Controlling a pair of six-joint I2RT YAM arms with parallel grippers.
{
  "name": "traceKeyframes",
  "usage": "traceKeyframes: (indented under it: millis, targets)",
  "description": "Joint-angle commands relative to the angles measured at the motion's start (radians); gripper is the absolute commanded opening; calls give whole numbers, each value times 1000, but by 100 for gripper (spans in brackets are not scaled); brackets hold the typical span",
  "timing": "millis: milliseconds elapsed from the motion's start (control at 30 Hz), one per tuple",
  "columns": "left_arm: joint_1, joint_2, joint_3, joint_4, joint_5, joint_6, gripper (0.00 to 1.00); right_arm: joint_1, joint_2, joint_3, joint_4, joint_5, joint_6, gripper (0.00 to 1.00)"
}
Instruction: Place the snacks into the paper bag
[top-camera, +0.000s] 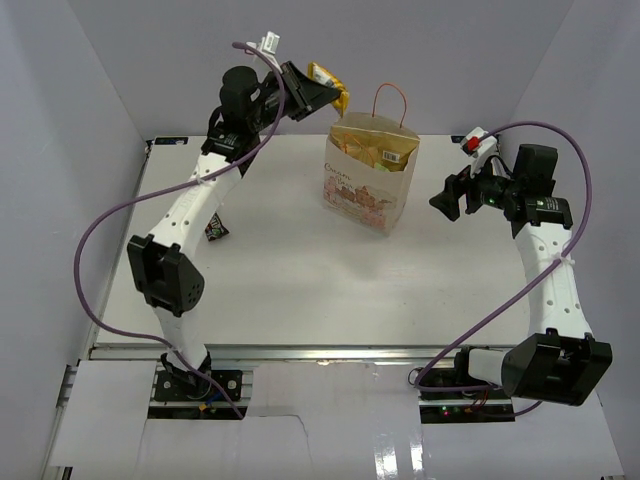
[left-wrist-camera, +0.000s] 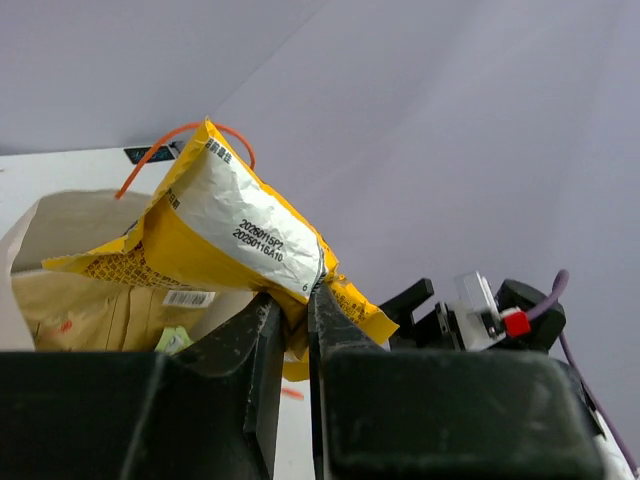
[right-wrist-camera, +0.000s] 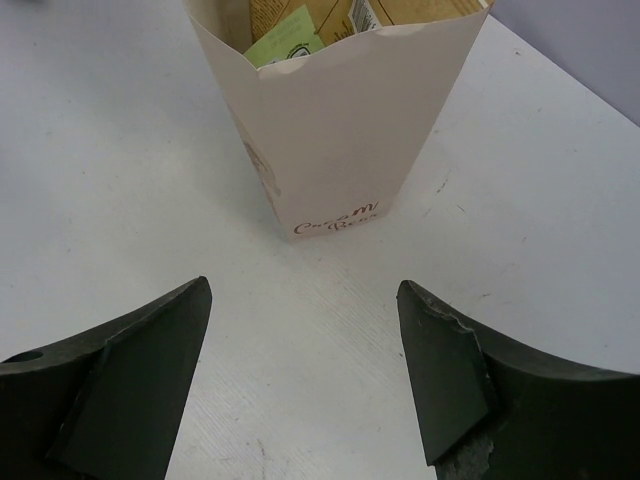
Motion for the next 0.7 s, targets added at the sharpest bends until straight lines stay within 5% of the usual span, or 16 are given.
traceKeyframes:
  millis: [0, 267, 667]
  targets:
    - [-15, 109, 151, 20, 17, -48, 0, -11, -35, -12, 15, -30, 20, 81]
    - [-103, 287, 334, -4, -43, -122, 0, -16, -31, -19, 18, -30, 26, 81]
    - [-137, 255, 236, -156, -57, -19, 32, -22, -22, -7, 26, -52, 49, 81]
